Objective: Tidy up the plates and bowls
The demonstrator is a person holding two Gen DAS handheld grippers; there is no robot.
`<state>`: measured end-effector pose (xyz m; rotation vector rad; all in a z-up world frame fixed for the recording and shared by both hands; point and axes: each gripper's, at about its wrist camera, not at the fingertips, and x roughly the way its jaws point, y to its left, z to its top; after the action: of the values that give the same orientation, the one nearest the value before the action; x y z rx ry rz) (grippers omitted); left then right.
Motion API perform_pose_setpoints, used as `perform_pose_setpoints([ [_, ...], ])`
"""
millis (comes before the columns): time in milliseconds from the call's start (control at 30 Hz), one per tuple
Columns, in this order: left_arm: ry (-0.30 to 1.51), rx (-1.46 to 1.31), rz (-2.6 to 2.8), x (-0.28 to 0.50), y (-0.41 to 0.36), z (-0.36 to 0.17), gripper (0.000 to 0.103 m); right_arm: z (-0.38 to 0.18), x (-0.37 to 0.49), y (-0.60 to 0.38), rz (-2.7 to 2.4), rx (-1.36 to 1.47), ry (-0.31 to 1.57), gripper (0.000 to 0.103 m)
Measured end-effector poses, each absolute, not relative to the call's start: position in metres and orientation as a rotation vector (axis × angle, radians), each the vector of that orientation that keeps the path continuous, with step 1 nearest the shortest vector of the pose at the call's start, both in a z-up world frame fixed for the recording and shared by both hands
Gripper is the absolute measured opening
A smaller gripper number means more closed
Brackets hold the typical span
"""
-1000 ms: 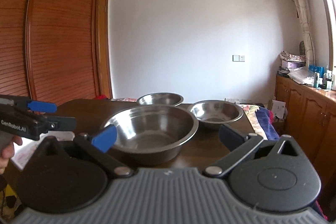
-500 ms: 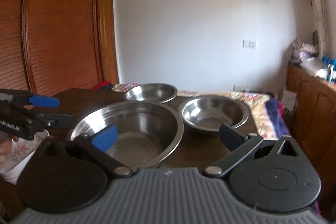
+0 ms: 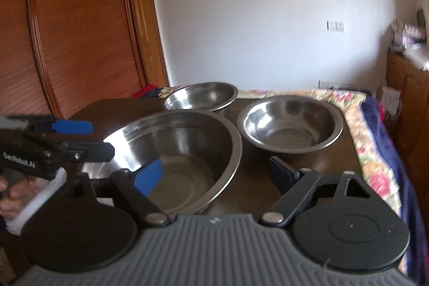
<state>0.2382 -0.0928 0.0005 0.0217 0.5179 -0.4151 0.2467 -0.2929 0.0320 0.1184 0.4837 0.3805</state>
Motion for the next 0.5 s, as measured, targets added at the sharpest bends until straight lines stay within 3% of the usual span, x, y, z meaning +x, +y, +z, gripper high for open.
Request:
perform_pose_setpoints([
  [167,0.54,0.021,-0.432,0.241,-0.095,-0.001,0.103,0.029,0.251,-0.297,0.385,0.147,0.505,0.074],
  [433,0.581,0.025,-0.422,0.248,-0.096,-0.005,0.087,0.027,0.252,-0.294,0.394,0.146,0.519,0.059],
  [500,0.596,0.016,-0.421,0.251,-0.094,-0.006,0.078,0.027,0.252,-0.292,0.396,0.137,0.519,0.056],
])
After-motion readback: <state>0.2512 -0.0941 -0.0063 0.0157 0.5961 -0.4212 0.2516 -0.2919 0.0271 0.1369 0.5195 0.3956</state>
